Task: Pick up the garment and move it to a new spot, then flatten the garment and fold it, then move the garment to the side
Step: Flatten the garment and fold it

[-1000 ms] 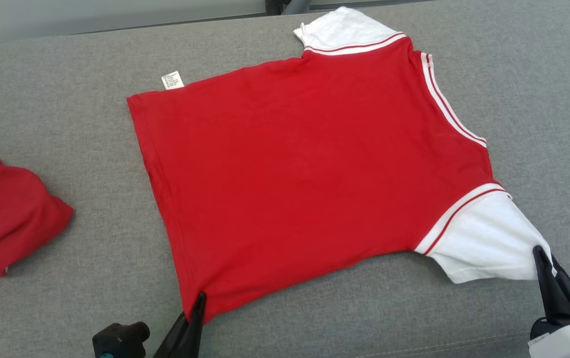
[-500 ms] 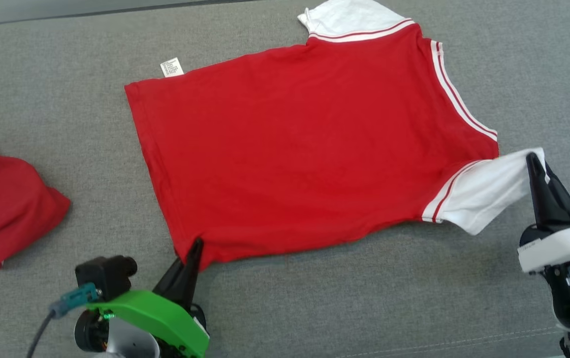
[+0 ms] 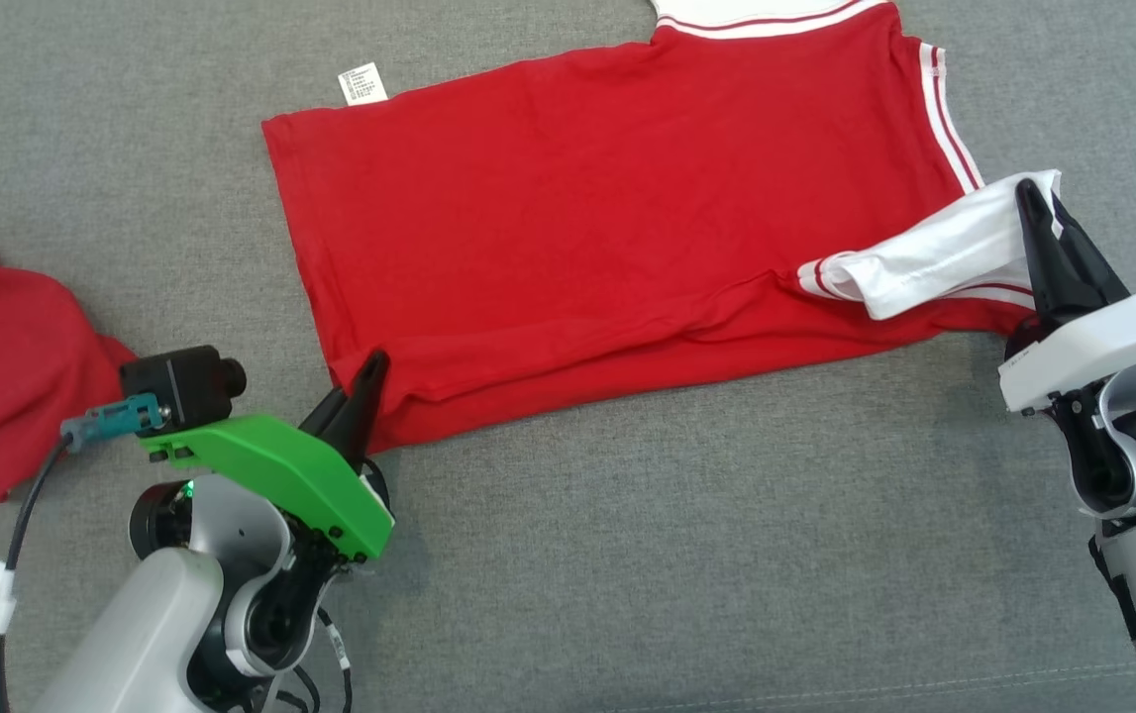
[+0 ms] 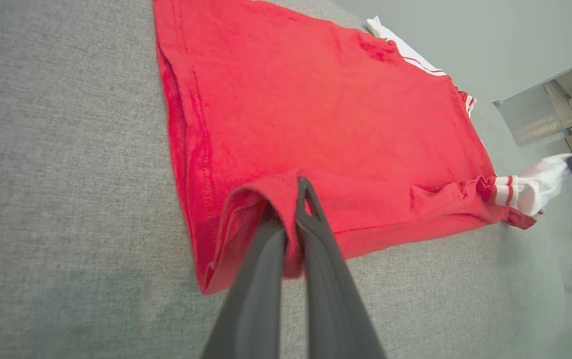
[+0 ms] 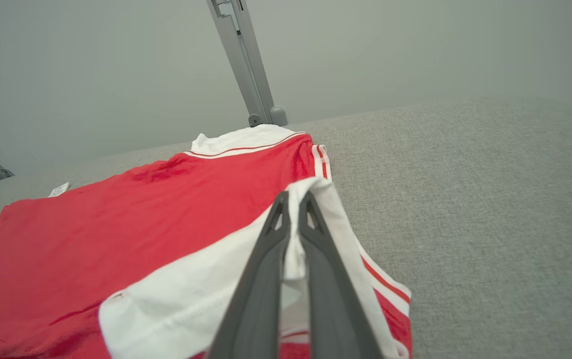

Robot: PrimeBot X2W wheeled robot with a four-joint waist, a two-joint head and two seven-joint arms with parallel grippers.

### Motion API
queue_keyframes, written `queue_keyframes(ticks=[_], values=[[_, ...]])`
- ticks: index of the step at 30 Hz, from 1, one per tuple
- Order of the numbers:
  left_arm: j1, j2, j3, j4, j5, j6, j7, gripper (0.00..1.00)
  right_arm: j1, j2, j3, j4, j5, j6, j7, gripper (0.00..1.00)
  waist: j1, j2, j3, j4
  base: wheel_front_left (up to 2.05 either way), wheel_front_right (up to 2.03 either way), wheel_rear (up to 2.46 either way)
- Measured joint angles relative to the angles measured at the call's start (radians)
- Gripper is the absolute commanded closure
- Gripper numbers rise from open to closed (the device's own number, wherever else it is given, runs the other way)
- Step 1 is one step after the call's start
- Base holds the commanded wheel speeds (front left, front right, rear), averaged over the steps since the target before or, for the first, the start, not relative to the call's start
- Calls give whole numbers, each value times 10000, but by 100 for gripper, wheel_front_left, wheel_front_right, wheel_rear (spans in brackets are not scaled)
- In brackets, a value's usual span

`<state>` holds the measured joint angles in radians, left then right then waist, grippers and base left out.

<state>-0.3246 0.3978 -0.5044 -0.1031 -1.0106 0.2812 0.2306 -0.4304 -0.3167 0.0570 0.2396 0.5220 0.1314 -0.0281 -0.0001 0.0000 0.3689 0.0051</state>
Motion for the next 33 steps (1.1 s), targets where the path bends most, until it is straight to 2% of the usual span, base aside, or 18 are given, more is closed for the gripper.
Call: queue_keyframes(ticks=[11, 14, 15, 16, 17, 26, 33], values=[[-1403, -282, -65, 1432, -232, -272, 604, 98, -1034, -378, 483, 796, -138, 0, -196, 100, 0, 0, 513, 219, 0, 0, 0], [-1545, -268, -111, 1687, -270, -345, 771, 73, -1260, -410, 681, 1012, -176, 0, -276, 100, 0, 0, 588, 202, 0, 0, 0], [-1551, -263, -111, 1753, -270, -347, 773, 55, -1335, -426, 792, 1078, -201, 0, -278, 100, 0, 0, 595, 177, 0, 0, 0], [-1551, -259, -111, 1787, -270, -347, 773, 2, -1400, -449, 905, 1133, -236, 0, -316, 61, 0, 0, 597, 151, 0, 0, 0], [-1549, -251, -113, 1801, -270, -349, 765, 0, -1468, -476, 1009, 1191, -299, 0, -401, 0, 0, 0, 597, 125, 0, 0, 0], [-603, 217, -61, 1375, 105, -245, 67, 0, -1610, -715, 1147, 1494, -516, 0, -963, 0, 1, 0, 298, 12, 0, 0, 0], [567, 307, -105, 662, 723, 63, -1097, 0, -360, -1147, 1076, 813, -1200, 0, -1116, 0, 0, 0, -217, 14, 0, 0, 0]])
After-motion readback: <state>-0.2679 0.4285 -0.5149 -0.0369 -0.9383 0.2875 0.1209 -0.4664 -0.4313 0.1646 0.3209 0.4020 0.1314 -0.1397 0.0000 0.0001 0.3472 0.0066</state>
